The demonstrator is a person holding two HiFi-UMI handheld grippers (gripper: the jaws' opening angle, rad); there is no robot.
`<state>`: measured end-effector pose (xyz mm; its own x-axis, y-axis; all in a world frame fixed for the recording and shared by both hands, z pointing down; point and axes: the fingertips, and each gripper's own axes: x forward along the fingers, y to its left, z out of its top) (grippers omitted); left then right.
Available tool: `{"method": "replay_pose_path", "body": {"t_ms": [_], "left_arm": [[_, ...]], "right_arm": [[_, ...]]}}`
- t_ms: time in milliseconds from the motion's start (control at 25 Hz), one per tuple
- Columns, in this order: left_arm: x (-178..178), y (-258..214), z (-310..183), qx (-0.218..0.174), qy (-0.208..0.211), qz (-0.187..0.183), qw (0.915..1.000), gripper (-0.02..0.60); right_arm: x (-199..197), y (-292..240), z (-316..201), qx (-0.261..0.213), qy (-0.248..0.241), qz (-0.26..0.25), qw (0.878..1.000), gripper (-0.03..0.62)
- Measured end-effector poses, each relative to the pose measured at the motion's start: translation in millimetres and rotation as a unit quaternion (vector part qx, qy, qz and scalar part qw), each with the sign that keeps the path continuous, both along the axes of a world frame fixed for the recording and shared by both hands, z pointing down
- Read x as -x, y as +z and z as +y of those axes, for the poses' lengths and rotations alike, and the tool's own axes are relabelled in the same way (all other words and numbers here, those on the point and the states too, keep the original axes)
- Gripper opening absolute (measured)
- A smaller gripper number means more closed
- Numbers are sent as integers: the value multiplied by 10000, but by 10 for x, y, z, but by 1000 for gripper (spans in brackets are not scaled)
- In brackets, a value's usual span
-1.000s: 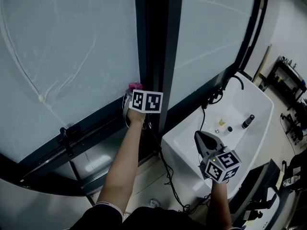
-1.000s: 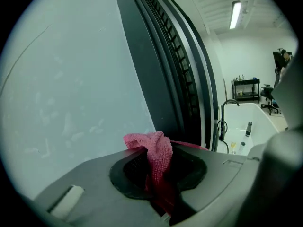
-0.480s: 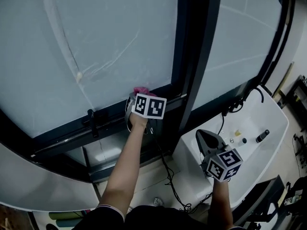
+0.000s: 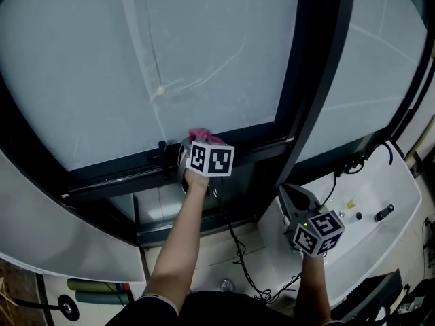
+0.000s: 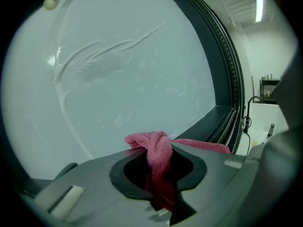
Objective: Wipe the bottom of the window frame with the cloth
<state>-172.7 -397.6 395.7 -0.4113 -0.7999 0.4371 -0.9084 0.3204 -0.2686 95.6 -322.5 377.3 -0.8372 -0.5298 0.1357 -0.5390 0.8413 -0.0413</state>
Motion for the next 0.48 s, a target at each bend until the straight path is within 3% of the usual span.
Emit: {"method": "replay_pose_path", "body": {"t_ms": [280, 400, 480], "left_arm": [[262, -18, 250, -302, -501, -75, 9983, 84], [40, -179, 310, -562, -164, -239, 9980, 84], [-160, -472, 438, -1006, 125, -297, 9944, 86]], "right_arm": [[230, -13, 157, -21, -231, -41, 9997, 2], [176, -31, 180, -16, -123, -86, 9999, 2], [202, -52, 202, -15, -112, -111, 9999, 2]]}}
